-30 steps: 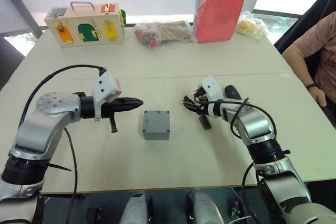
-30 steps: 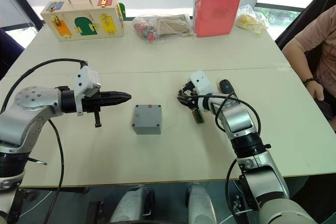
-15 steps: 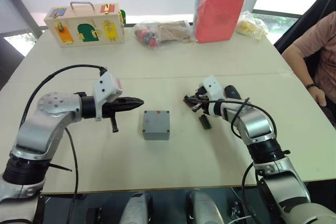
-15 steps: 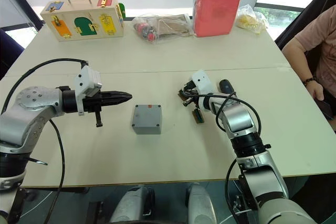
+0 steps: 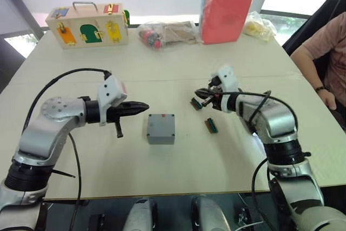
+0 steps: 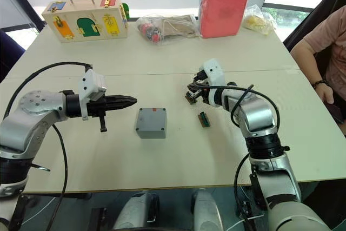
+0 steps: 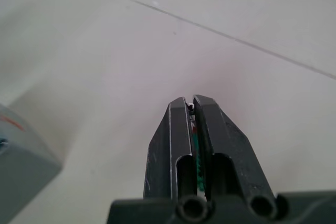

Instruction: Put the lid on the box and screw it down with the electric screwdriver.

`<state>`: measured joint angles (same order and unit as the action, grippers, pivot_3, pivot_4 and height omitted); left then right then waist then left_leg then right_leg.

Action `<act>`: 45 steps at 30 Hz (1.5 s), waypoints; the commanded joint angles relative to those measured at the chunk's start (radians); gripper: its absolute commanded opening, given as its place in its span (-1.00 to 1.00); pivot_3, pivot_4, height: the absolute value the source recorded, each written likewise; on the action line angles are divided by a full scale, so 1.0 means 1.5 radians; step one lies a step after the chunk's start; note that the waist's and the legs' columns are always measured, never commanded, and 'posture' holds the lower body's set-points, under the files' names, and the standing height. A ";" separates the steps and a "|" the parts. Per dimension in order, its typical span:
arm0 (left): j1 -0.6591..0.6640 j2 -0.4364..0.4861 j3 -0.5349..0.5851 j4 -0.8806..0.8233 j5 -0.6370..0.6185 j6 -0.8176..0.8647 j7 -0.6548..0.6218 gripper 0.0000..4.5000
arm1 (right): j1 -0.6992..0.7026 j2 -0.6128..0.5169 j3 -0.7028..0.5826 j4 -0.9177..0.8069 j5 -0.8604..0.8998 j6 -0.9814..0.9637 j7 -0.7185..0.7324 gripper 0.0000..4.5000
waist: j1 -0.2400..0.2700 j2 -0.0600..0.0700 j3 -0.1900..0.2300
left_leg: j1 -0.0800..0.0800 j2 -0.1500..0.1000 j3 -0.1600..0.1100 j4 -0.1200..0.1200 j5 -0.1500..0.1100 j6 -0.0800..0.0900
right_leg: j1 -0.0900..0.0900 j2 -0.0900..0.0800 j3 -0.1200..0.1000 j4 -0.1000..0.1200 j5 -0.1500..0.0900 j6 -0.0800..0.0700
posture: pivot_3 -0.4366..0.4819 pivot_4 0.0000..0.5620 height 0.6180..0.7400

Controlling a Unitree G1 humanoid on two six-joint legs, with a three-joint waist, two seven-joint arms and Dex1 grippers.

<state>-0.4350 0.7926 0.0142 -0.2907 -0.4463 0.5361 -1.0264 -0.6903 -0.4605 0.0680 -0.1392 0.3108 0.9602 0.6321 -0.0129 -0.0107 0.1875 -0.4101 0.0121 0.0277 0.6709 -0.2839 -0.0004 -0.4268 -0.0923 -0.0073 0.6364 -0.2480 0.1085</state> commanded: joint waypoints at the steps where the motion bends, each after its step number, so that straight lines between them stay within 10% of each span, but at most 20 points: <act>1: 0.003 0.007 0.009 -0.020 -0.005 -0.007 -0.002 -1.00 | -0.015 -0.010 0.015 -0.094 0.055 0.068 0.030 -0.95 | 0.000 0.000 0.000 | 0.000 0.000 0.000 0.000 0.000 0.000 | 0.000 0.000 0.000 0.000 0.000 0.000 | -0.05 -0.47 0.83; 45: 0.024 0.007 0.011 -0.046 -0.008 0.002 0.008 -1.00 | 0.025 0.020 0.136 -0.096 0.044 0.061 0.001 -0.84 | 0.000 0.000 0.000 | 0.000 0.000 0.000 0.002 0.000 0.000 | 0.000 0.000 0.000 0.002 0.000 0.000 | -0.05 -0.47 0.83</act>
<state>-0.3991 0.7934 0.0146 -0.3245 -0.4471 0.5402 -1.0196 -0.6646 -0.4219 0.2681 -0.2684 0.3746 1.0578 0.6263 -0.0125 -0.0107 0.1874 -0.4101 0.0119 0.0273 0.6742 -0.2840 -0.0003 -0.4265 -0.0925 -0.0072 0.6390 -0.2480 0.1085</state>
